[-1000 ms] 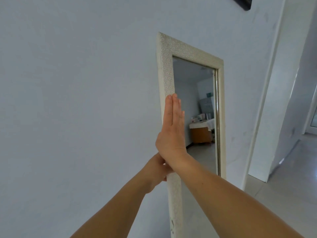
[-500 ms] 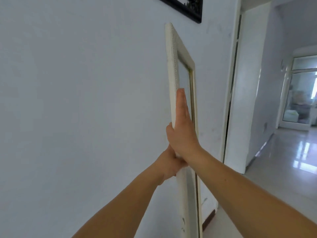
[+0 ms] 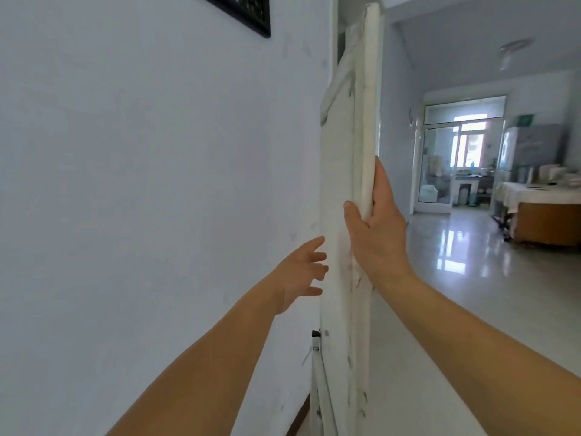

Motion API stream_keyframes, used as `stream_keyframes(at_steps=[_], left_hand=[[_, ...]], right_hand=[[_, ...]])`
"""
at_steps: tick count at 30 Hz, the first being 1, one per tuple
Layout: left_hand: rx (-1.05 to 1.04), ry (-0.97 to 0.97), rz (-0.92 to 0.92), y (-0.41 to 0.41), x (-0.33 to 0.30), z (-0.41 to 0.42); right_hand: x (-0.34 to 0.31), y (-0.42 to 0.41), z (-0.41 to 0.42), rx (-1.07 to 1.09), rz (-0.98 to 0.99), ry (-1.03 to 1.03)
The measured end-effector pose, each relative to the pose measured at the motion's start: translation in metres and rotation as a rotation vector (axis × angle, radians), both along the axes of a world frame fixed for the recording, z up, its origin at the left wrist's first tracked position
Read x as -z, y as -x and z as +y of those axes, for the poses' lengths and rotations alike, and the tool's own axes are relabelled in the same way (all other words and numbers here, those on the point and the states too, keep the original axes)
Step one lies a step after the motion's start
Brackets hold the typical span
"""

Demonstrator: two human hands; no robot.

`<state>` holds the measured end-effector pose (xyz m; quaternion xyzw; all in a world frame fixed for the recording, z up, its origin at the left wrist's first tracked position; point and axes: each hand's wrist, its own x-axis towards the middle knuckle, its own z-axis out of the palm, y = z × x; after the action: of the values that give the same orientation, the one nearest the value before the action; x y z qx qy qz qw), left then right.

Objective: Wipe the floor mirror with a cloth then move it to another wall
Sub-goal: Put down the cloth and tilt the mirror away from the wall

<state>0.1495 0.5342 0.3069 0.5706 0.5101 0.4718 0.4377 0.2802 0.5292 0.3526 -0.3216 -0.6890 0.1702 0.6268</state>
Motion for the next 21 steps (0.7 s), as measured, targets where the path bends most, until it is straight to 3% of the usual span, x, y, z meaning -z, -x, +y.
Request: stream_keyframes(at_steps=[7, 16, 21], left_hand=[[-0.163, 0.036, 0.029, -0.007, 0.004, 0.065], [-0.103, 0.036, -0.017, -0.016, 0.009, 0.172], [-0.198, -0.049, -0.167, -0.011, 0.021, 0.236]], right_hand=[[0.013, -0.043, 0.006, 0.059, 0.244, -0.01], [0.023, -0.072, 0.003, 0.253, 0.419, -0.122], [0.024, -0.078, 0.002, 0.406, 0.459, -0.152]])
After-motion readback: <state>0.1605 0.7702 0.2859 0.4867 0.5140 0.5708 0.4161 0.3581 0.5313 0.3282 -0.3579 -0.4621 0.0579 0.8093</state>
